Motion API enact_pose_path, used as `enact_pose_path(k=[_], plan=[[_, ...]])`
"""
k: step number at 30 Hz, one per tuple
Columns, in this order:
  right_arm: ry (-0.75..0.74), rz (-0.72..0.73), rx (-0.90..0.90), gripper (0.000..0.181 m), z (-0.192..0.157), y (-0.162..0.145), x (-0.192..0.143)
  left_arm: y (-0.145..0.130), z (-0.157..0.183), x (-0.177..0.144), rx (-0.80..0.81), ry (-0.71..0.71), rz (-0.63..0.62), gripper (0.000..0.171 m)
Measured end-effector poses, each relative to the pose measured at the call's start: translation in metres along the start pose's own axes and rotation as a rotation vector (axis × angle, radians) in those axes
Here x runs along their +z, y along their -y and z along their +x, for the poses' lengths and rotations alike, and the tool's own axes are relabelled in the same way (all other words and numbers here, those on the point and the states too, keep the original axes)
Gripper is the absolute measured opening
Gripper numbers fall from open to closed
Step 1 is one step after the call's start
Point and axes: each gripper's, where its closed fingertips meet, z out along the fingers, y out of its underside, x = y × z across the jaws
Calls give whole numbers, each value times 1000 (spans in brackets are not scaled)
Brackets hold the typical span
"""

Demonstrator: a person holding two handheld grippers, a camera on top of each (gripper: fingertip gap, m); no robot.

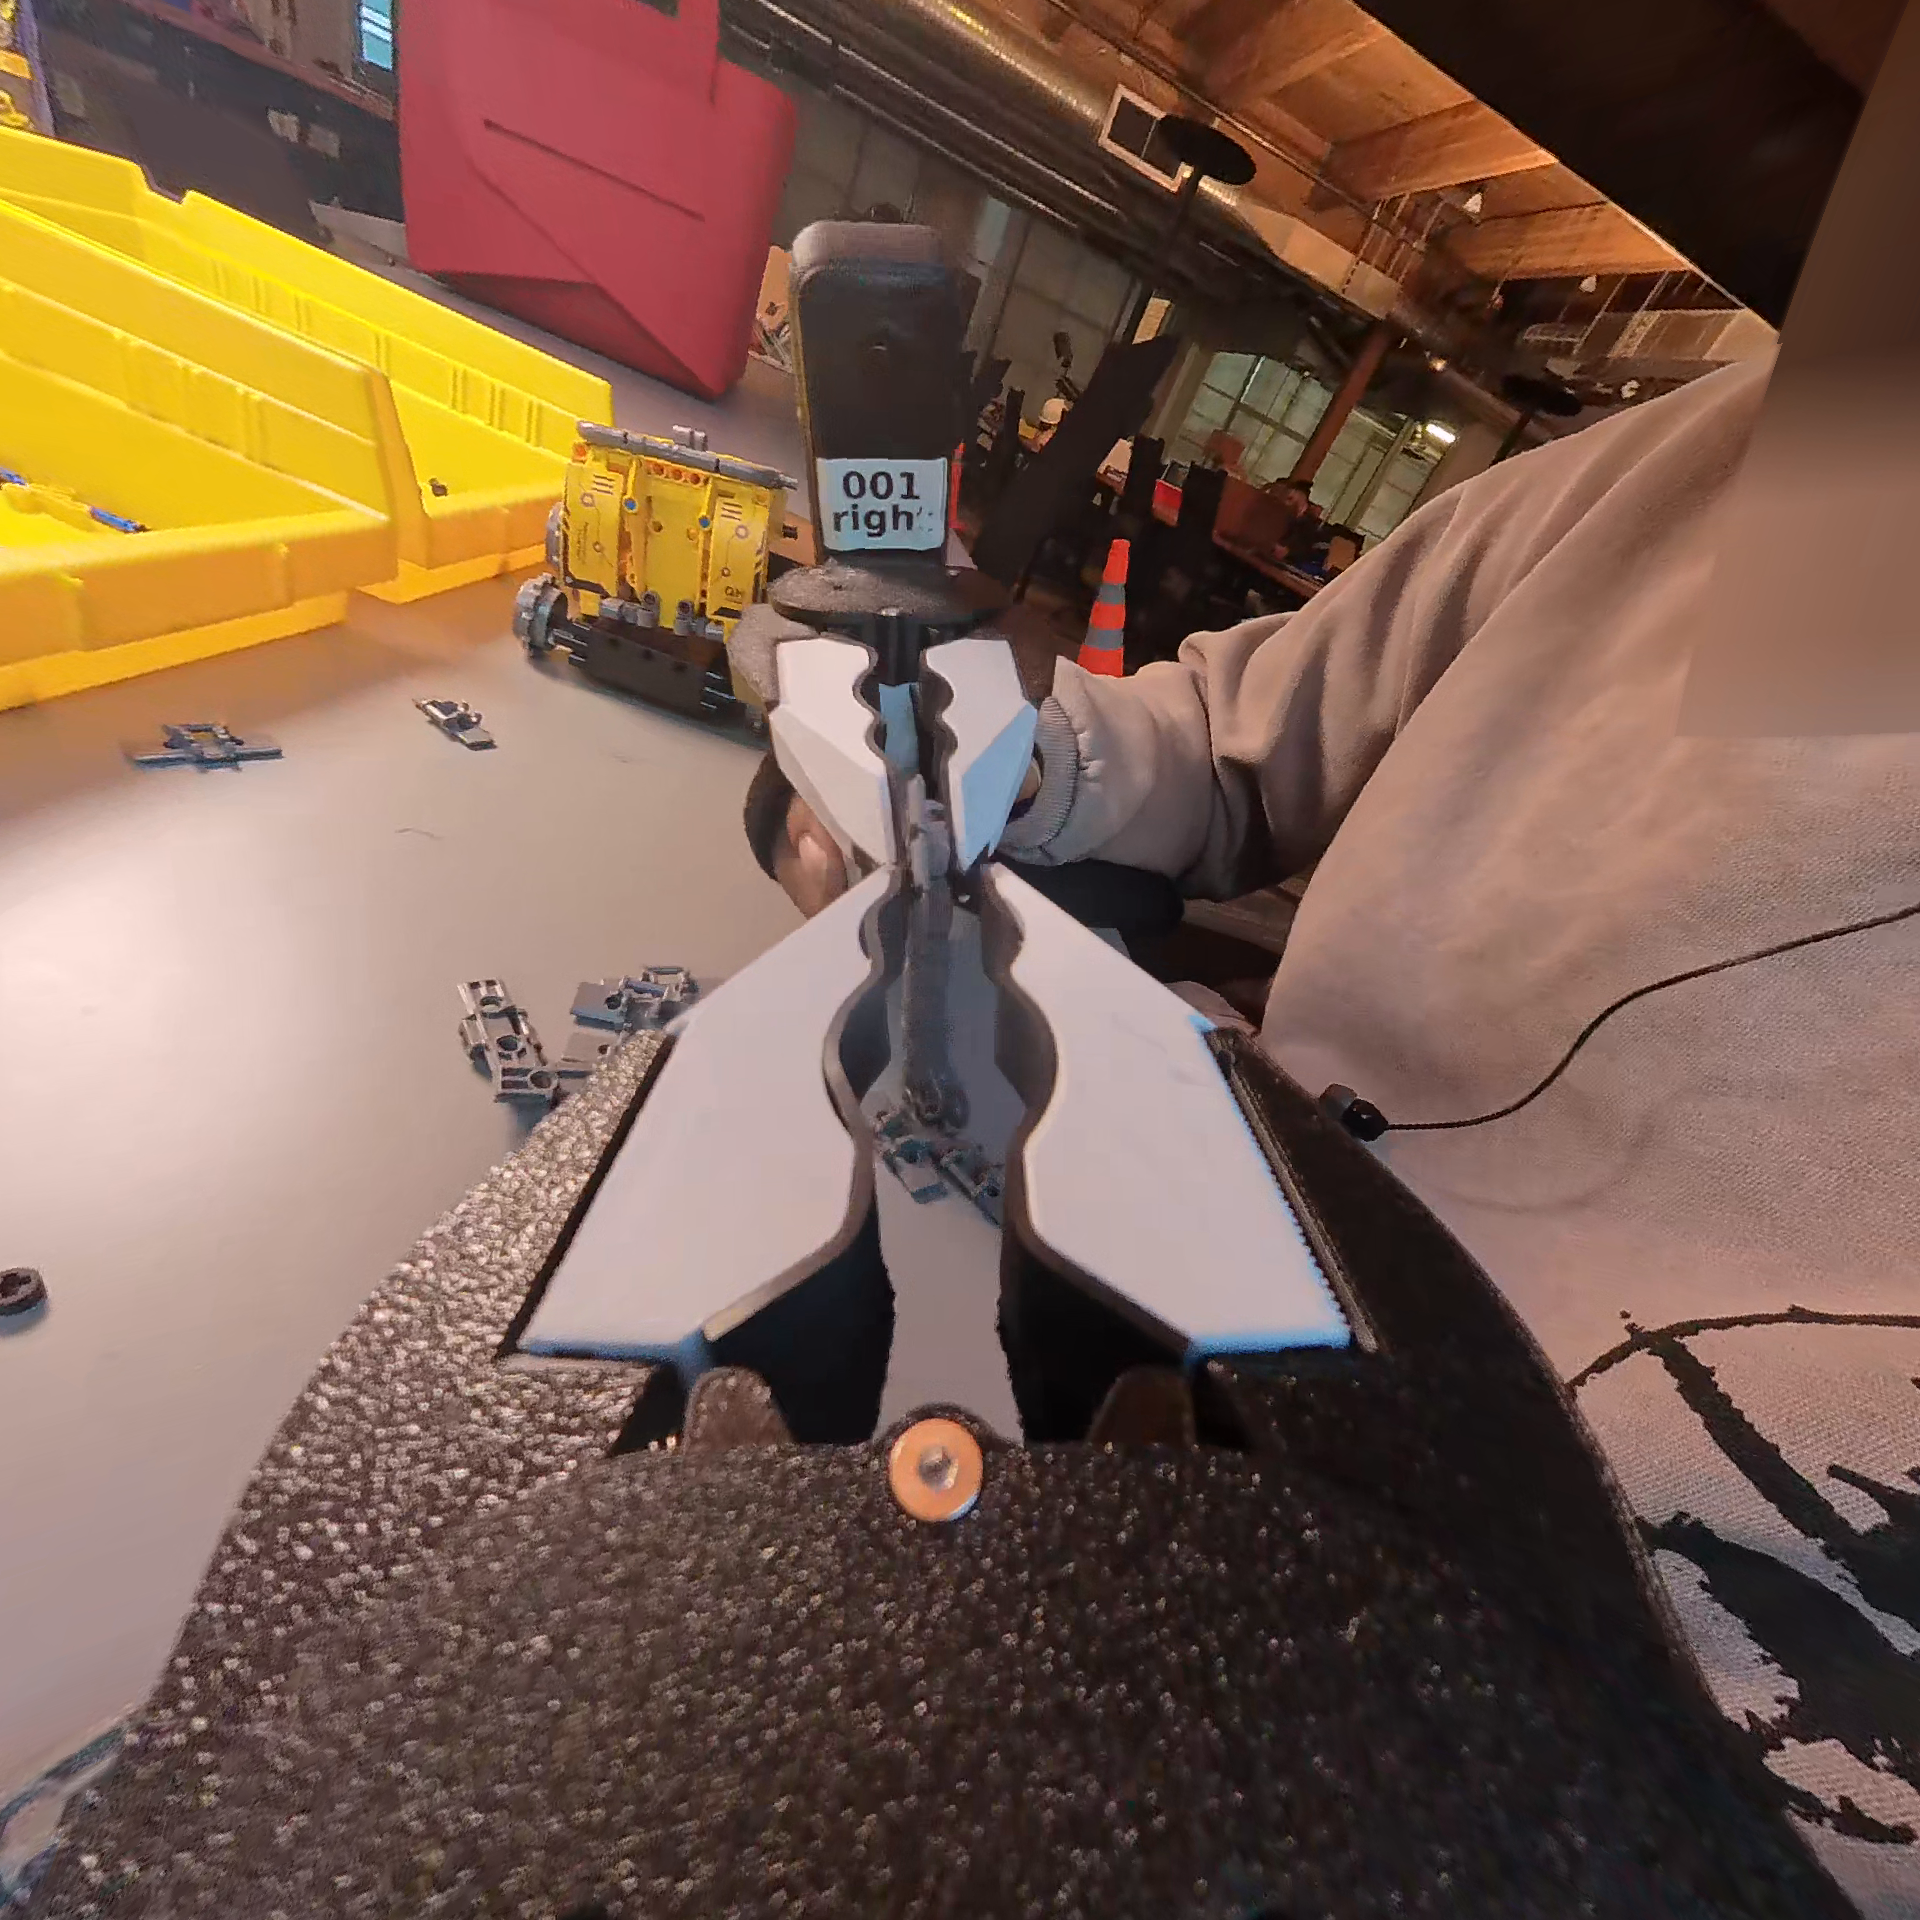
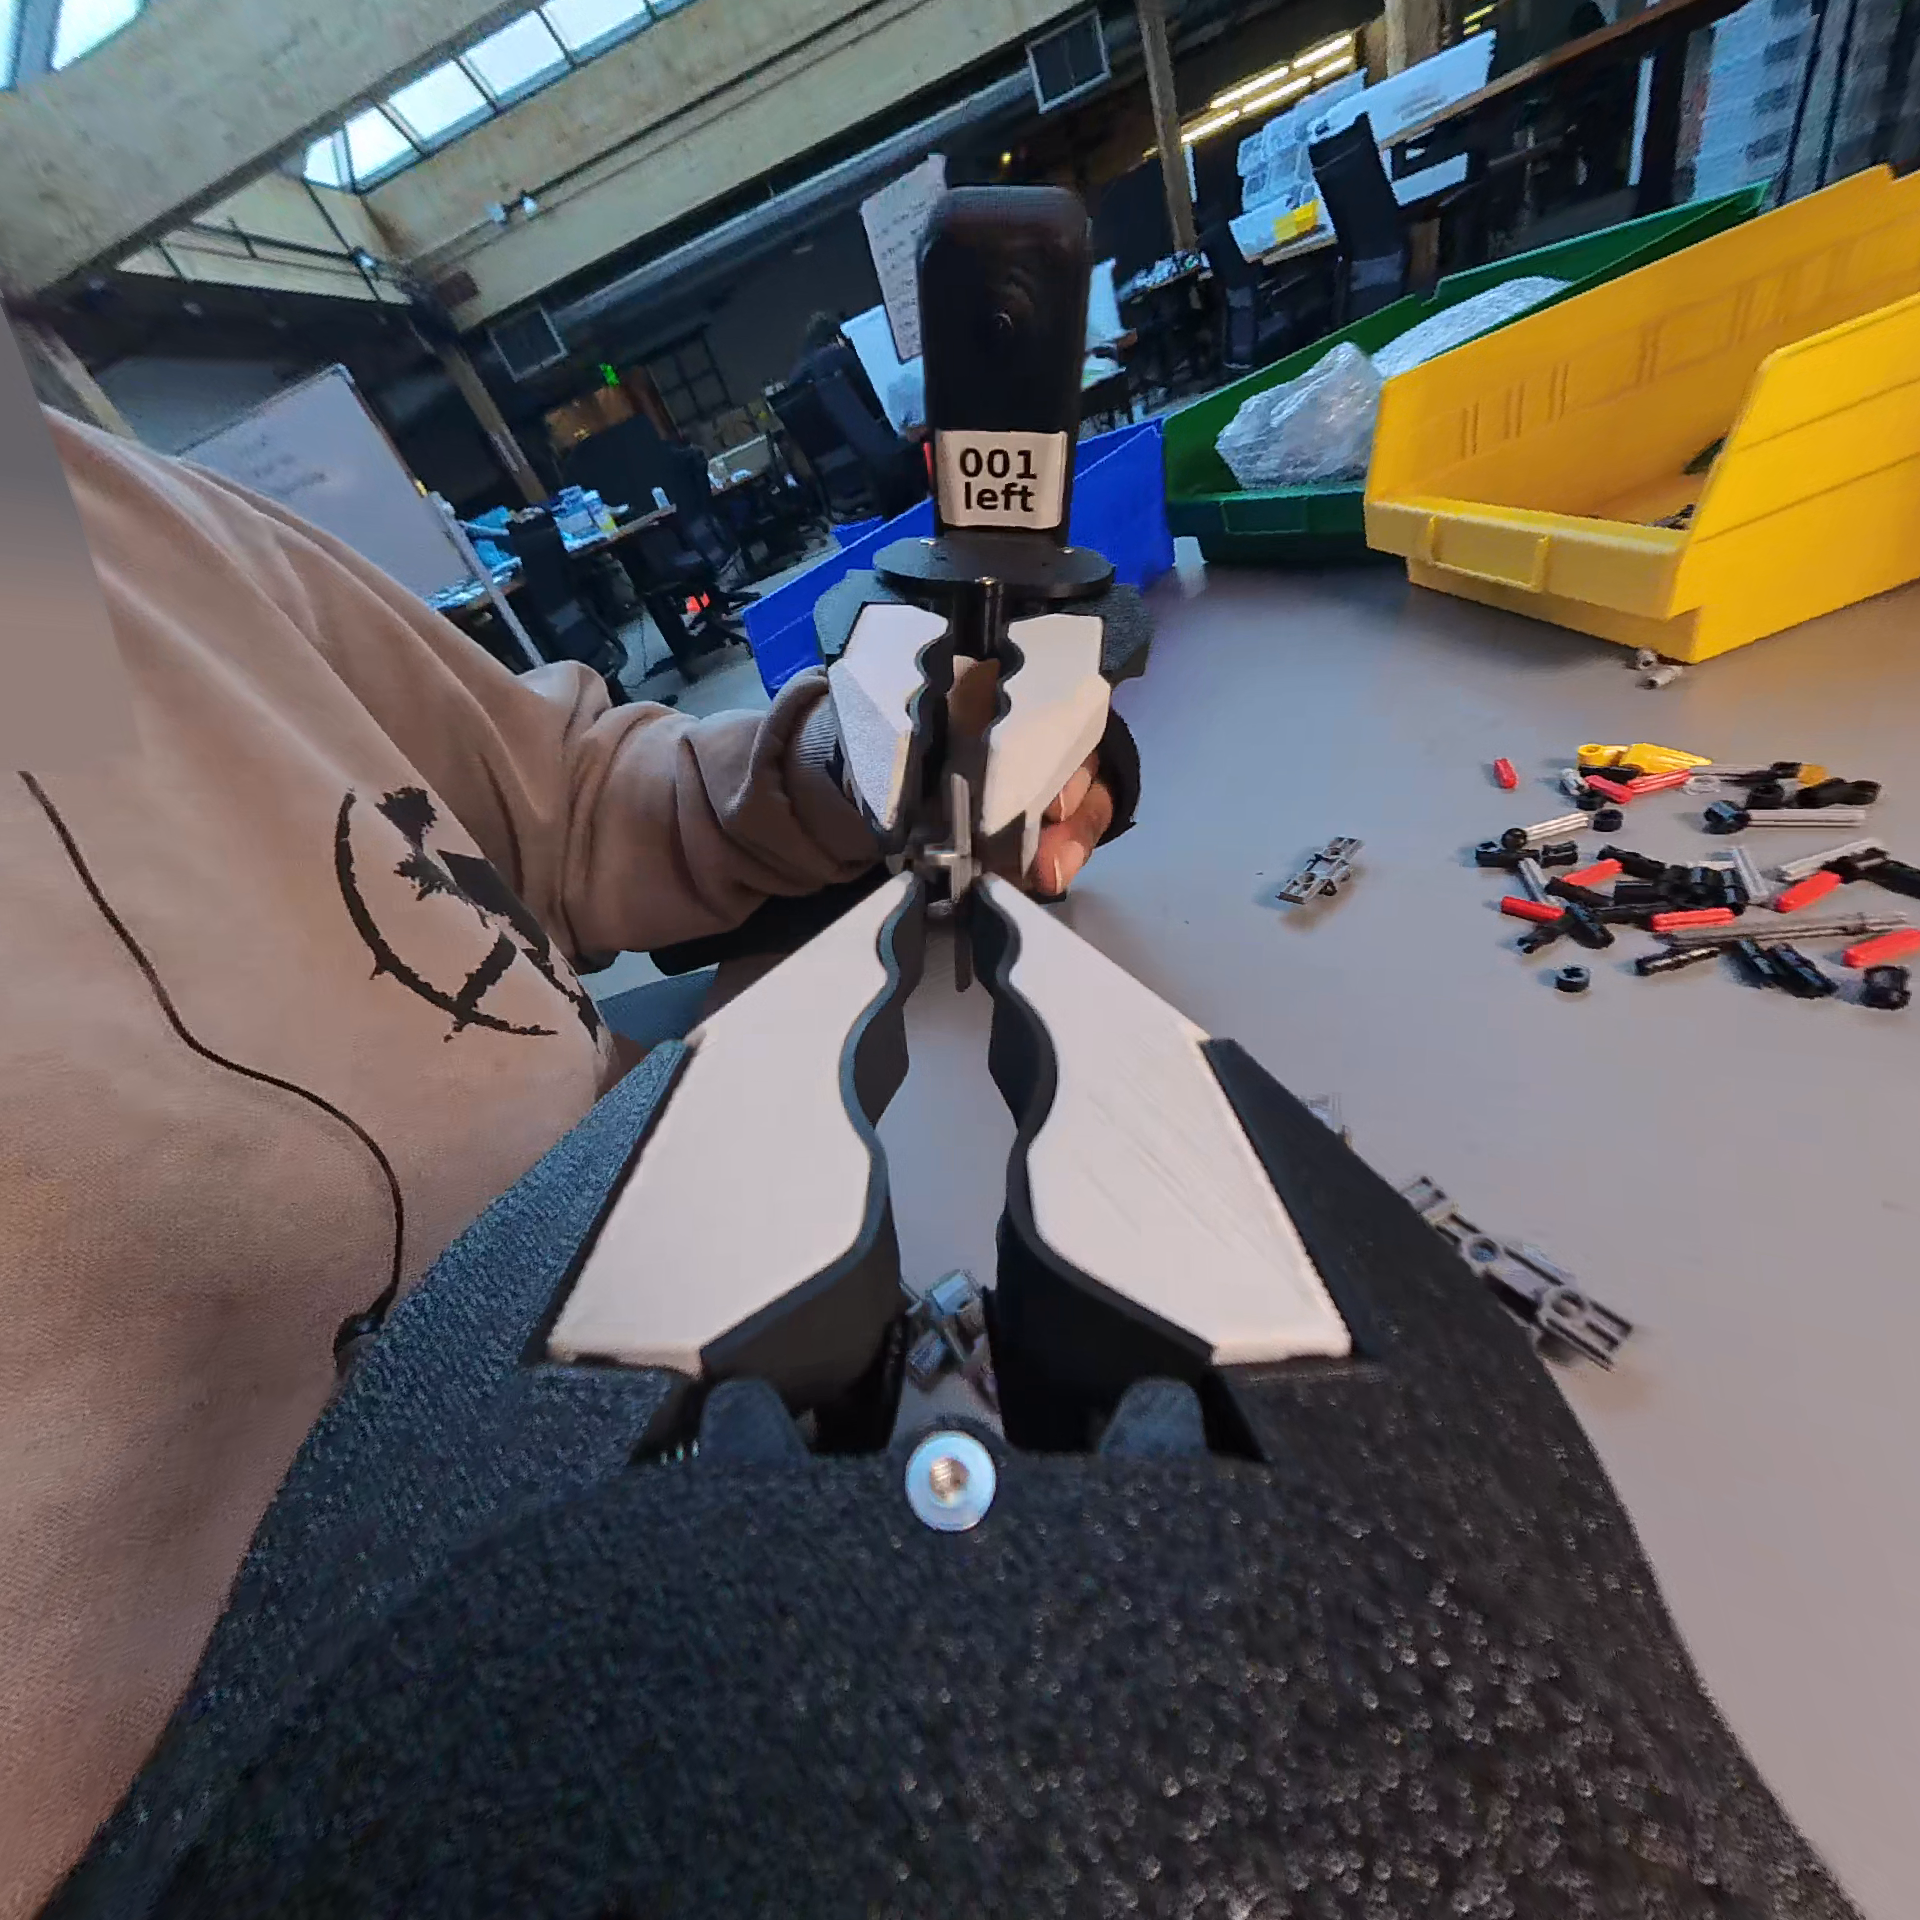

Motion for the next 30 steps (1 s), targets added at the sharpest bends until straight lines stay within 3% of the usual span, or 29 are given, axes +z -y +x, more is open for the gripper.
enact_pose_path(k=[19,30], plan=[[-28,-43,4,6,6,-10,1,-6,-11,-2,-37,55,-33,3],[0,-92,-1,16,2,-21,4,-25,-11,1,-105,42,-160,2]])
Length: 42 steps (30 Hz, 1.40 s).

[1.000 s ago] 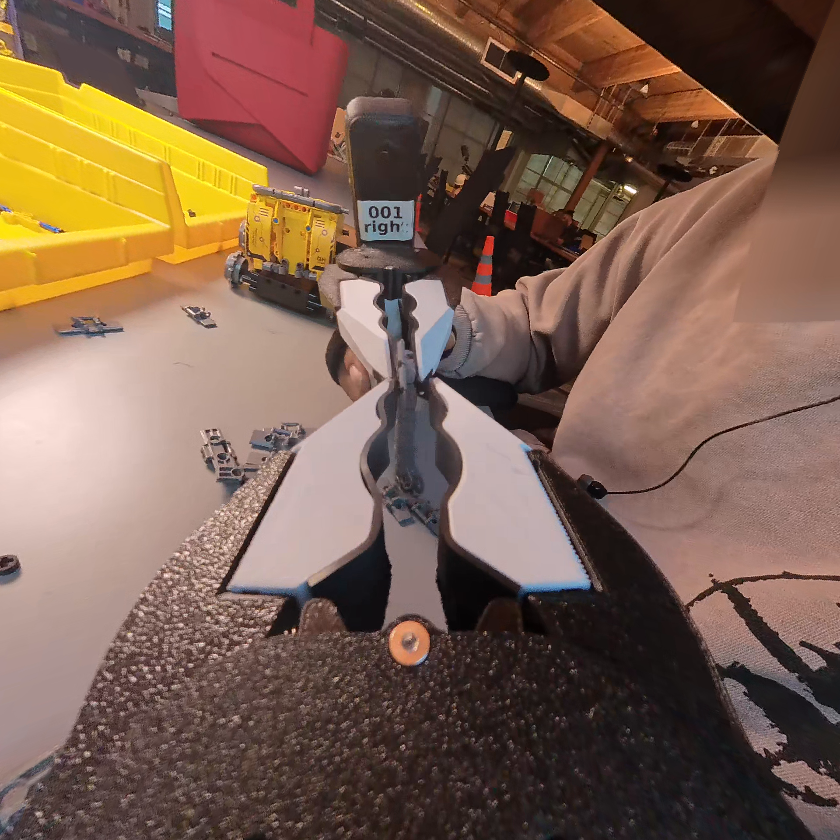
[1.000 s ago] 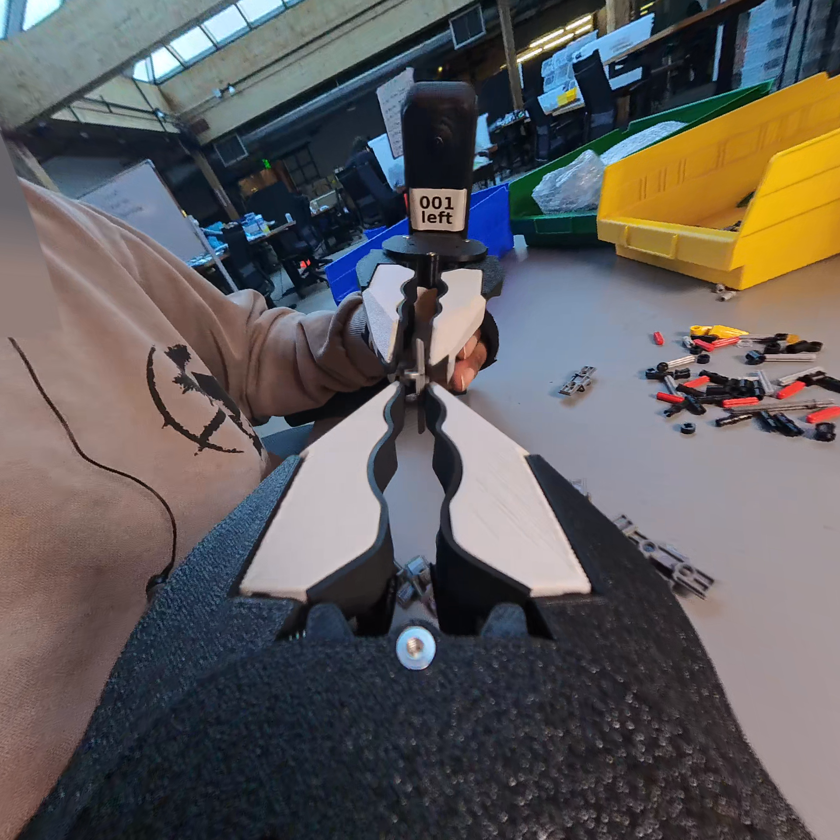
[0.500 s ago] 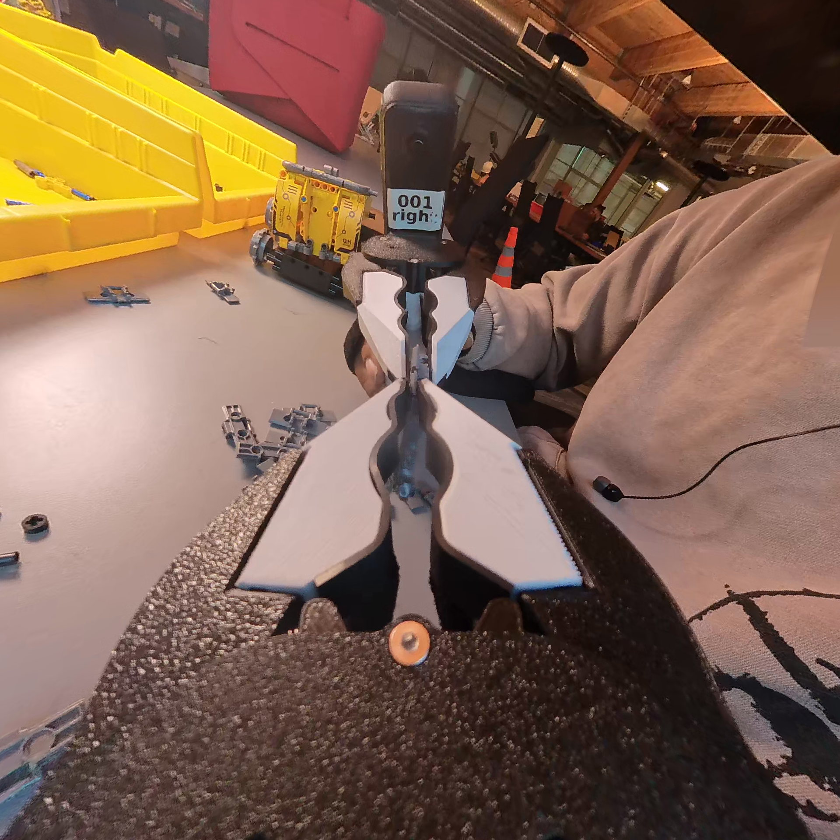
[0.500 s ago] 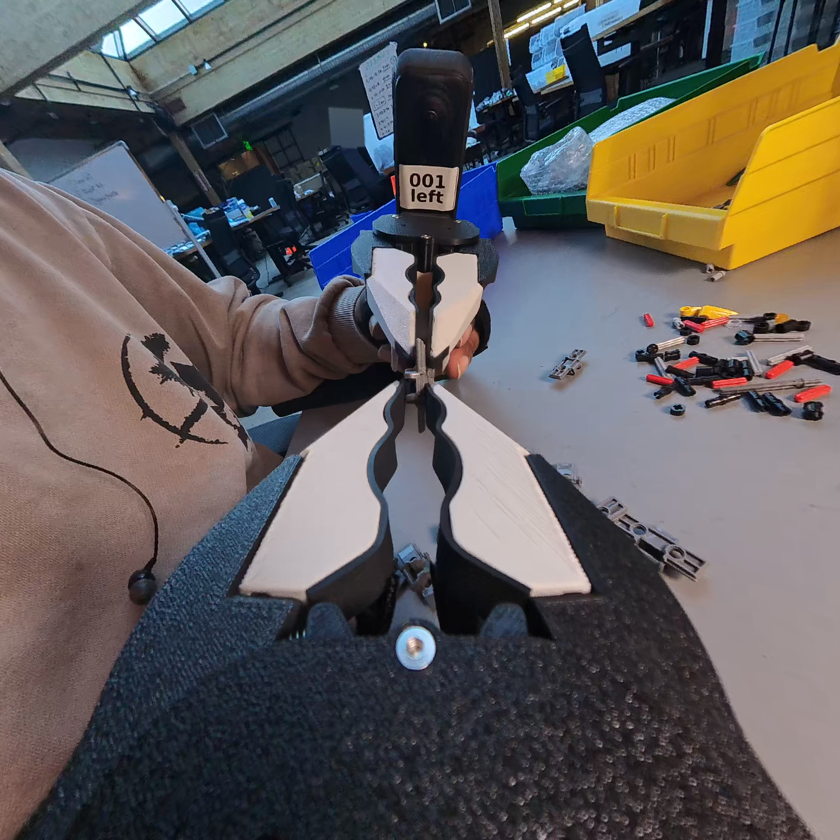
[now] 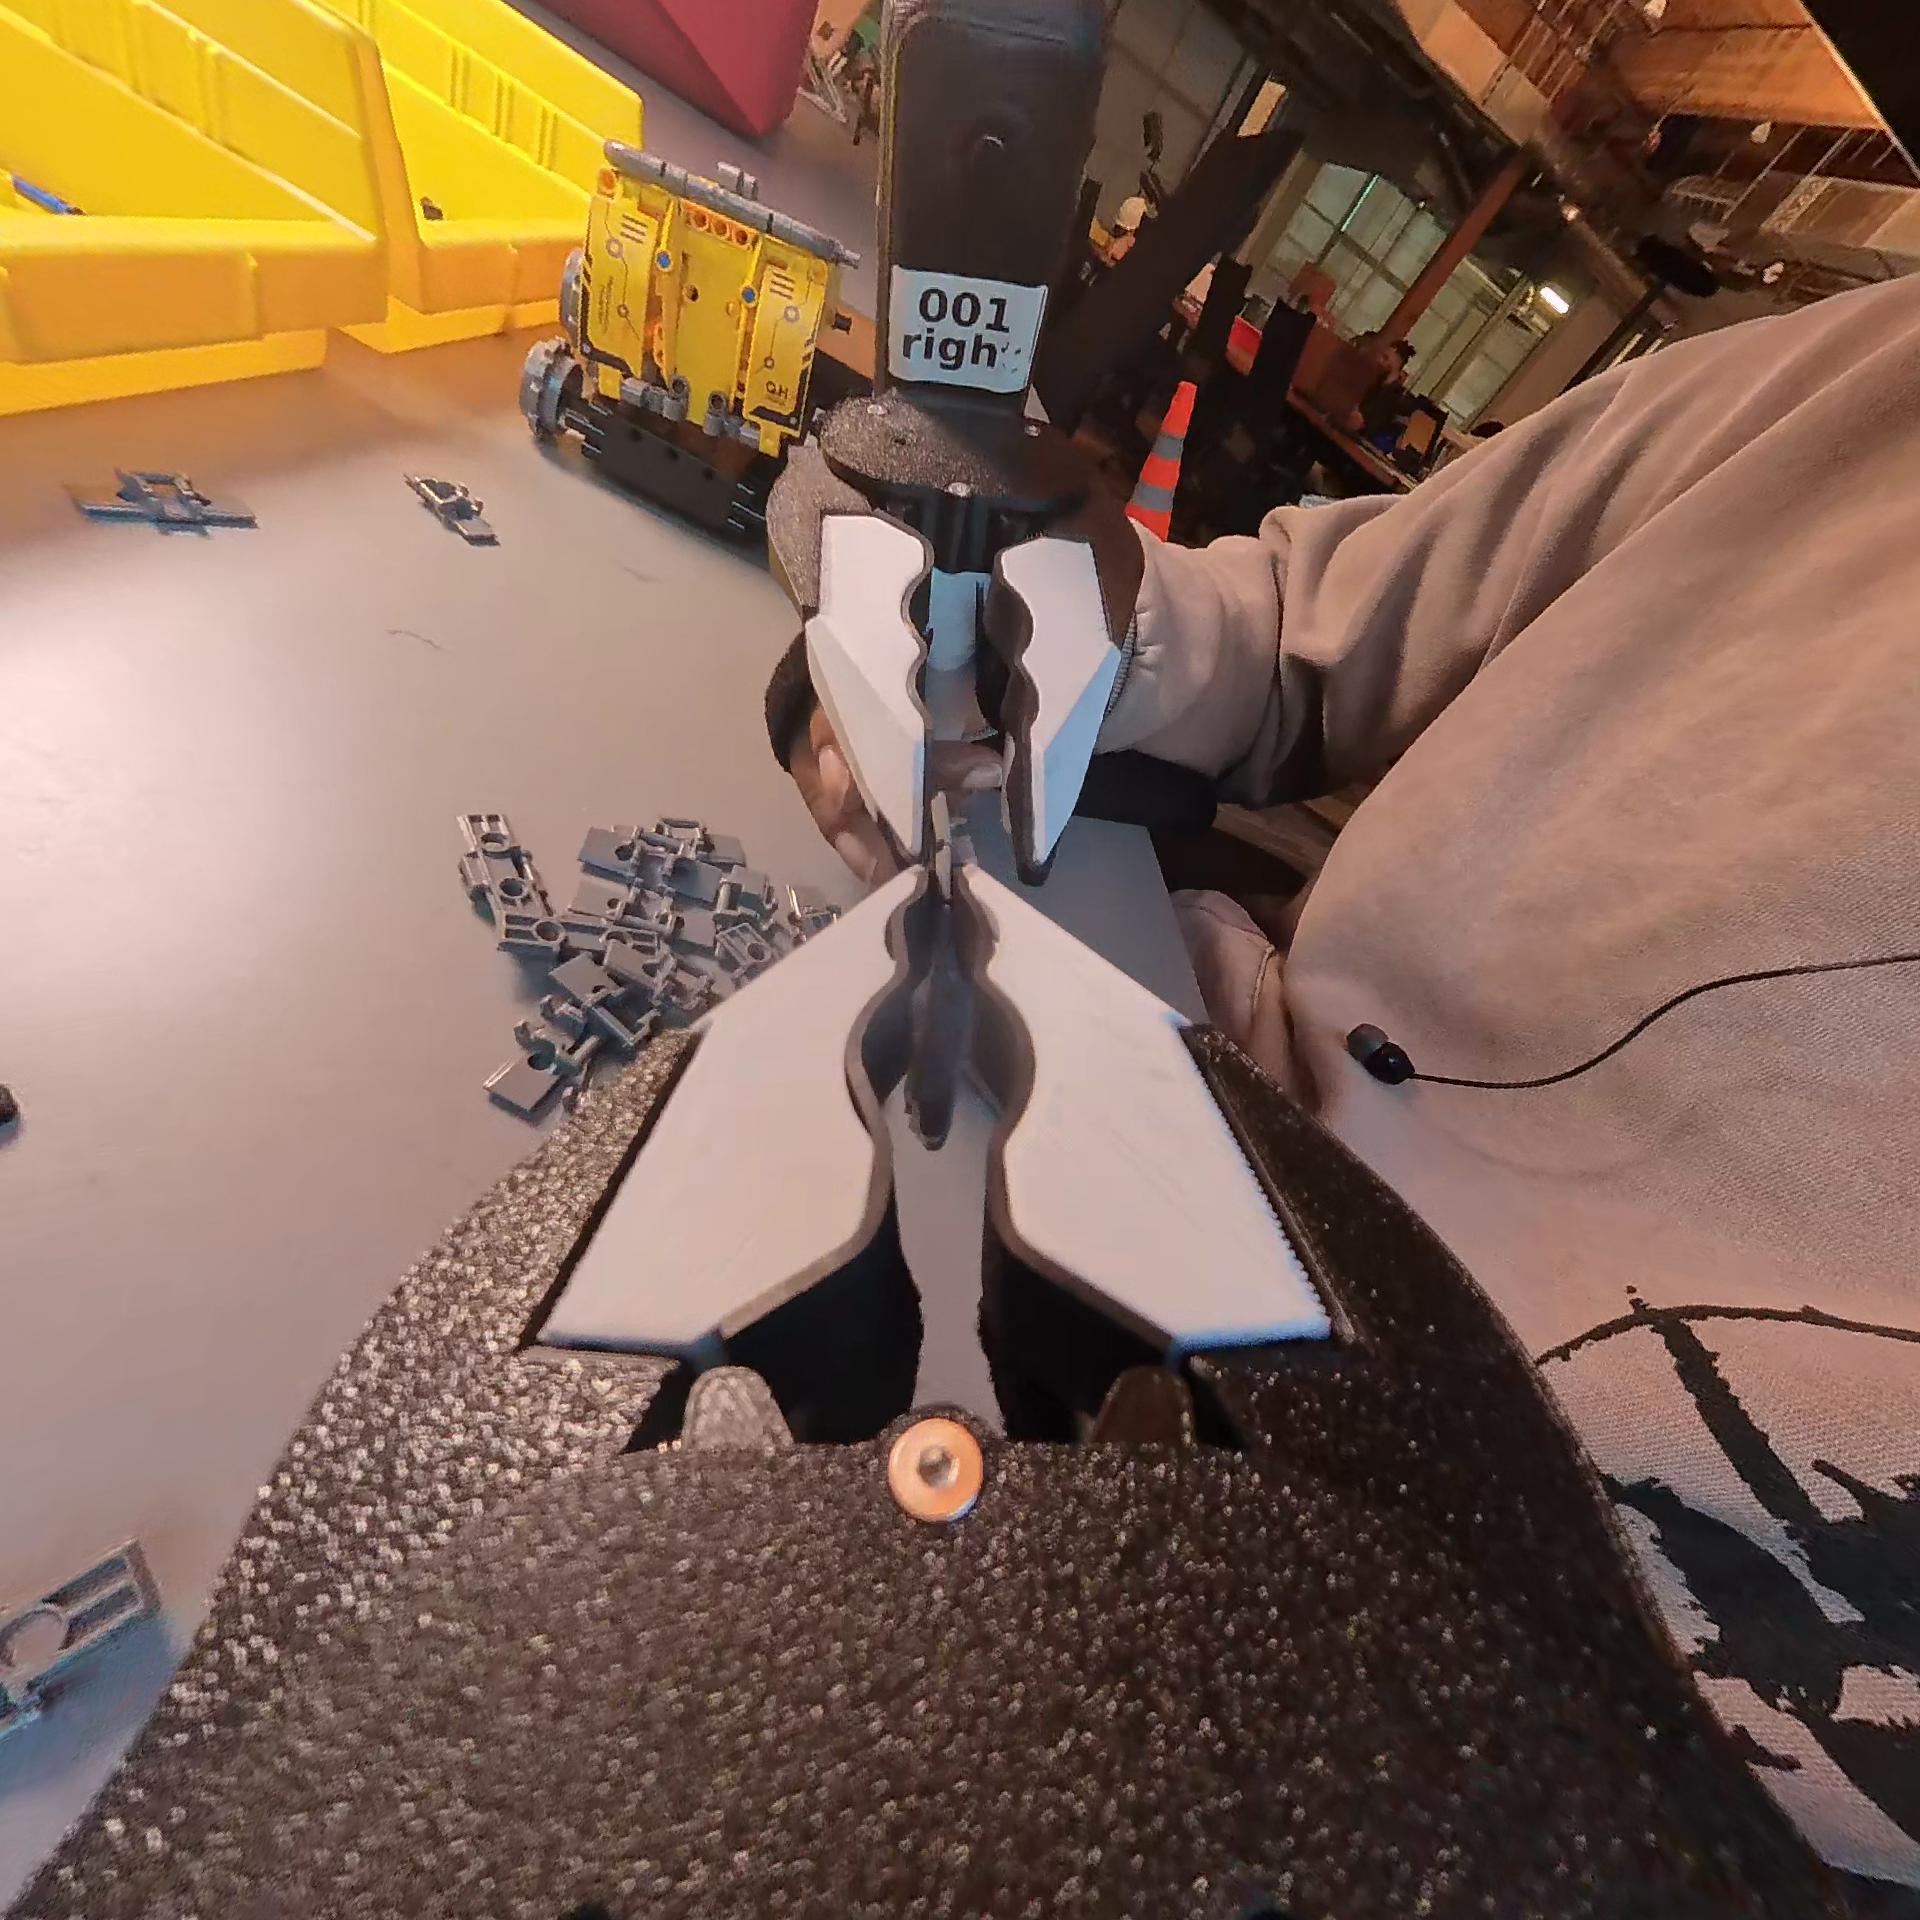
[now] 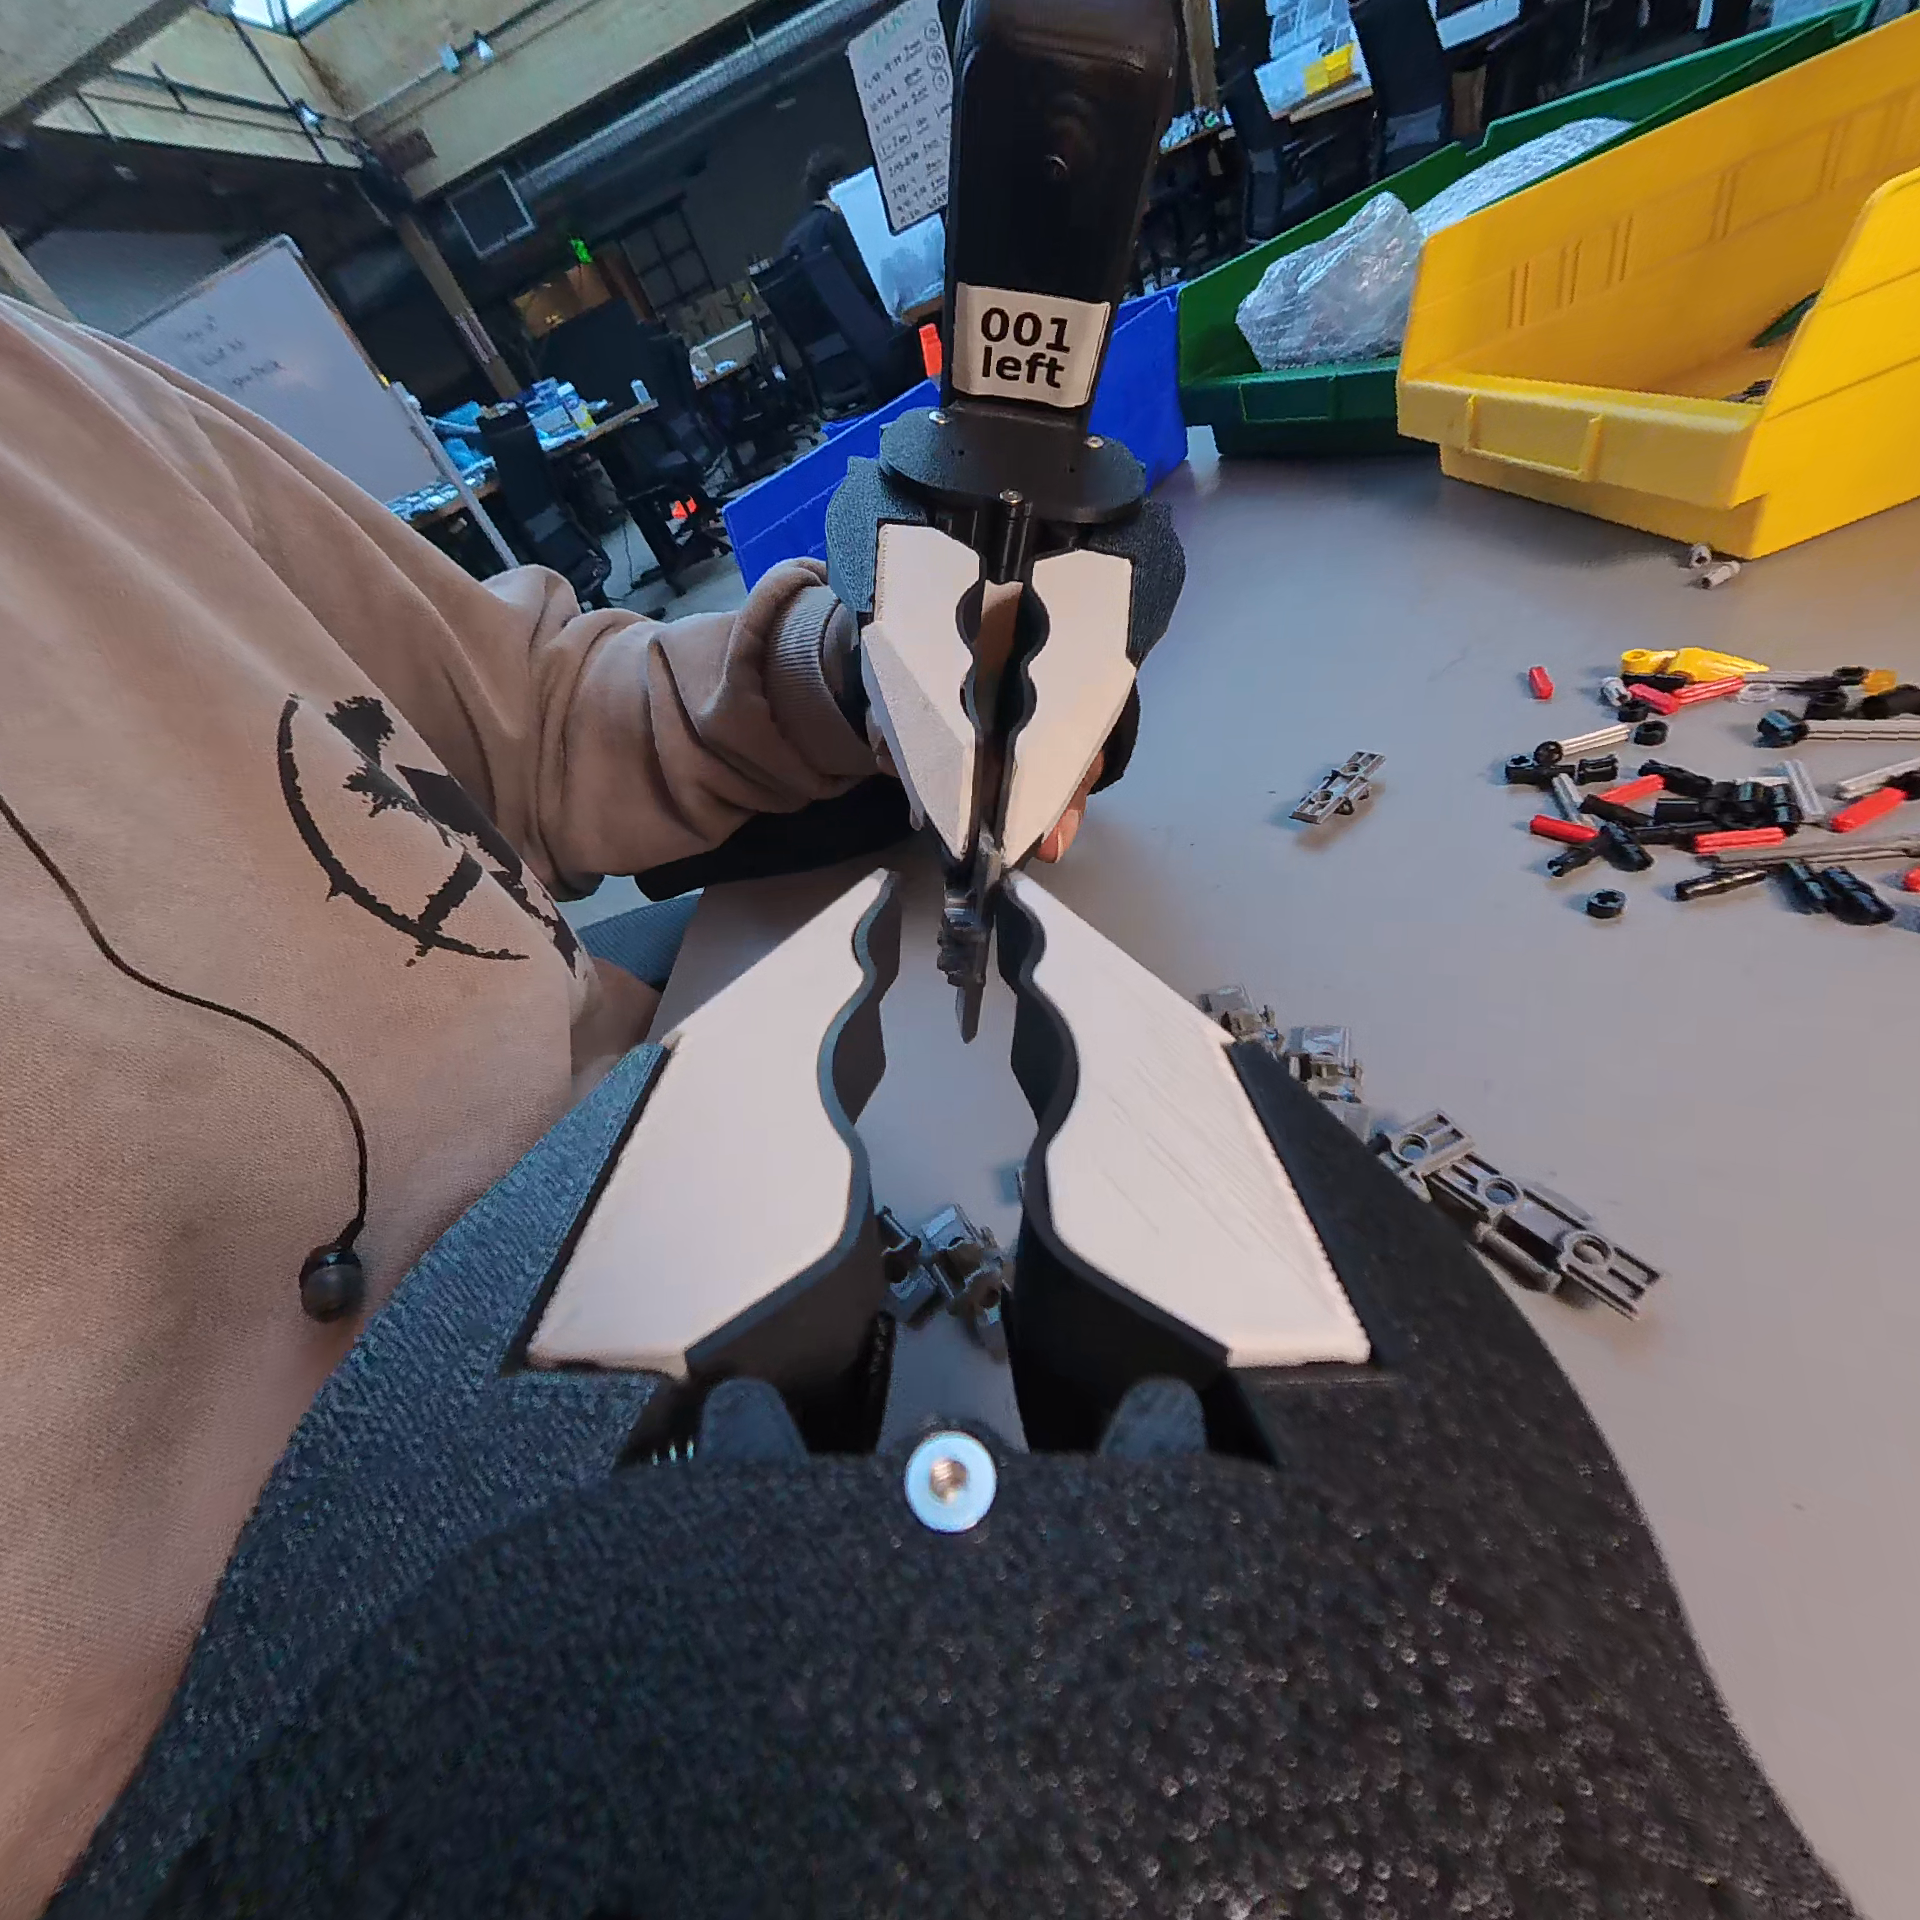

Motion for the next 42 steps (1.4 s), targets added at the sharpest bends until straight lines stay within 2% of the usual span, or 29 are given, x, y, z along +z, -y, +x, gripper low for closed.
enact_pose_path(k=[4,7,19,21,23,26,29,31,32,33,34,35,37,39,42], plan=[[-18,-1,10,16,4,0,-1,-4,2,3,11,-5,-30,2],[-16,-4,-2,2,2,-1,-1,-6,3,4,13,-6,-40,2],[-24,6,-21,1,2,4,-3,1,4,4,31,-5,13,2],[-32,15,-37,1,1,6,-3,4,4,4,-5,-16,30,3],[-64,24,-101,0,1,9,-4,6,3,3,-64,-38,49,2],[-153,7,-301,0,0,10,-4,7,2,3,-148,-73,69,3],[-176,-23,-407,0,-3,8,-4,5,2,4,-150,-71,56,2],[-194,-45,-476,0,-4,5,-3,1,-8,4,-153,-9,40,3],[-51,-18,-480,0,-31,3,3,-3,-32,-1,-160,116,32,2],[11,-63,-516,0,-49,-8,17,-4,-40,-8,-197,128,34,2],[-52,-155,-678,0,-47,-22,27,0,-38,-12,-193,112,49,2],[-95,-158,-746,0,-42,-19,29,-1,-37,-13,-153,135,29,2],[-92,-95,-577,0,-28,1,13,3,-33,-11,-153,116,50,3],[-99,-97,-465,0,-13,0,-1,6,-33,-13,-174,111,71,2],[-110,-119,-318,1,-1,-10,-4,7,-35,-16,-197,102,95,2]])
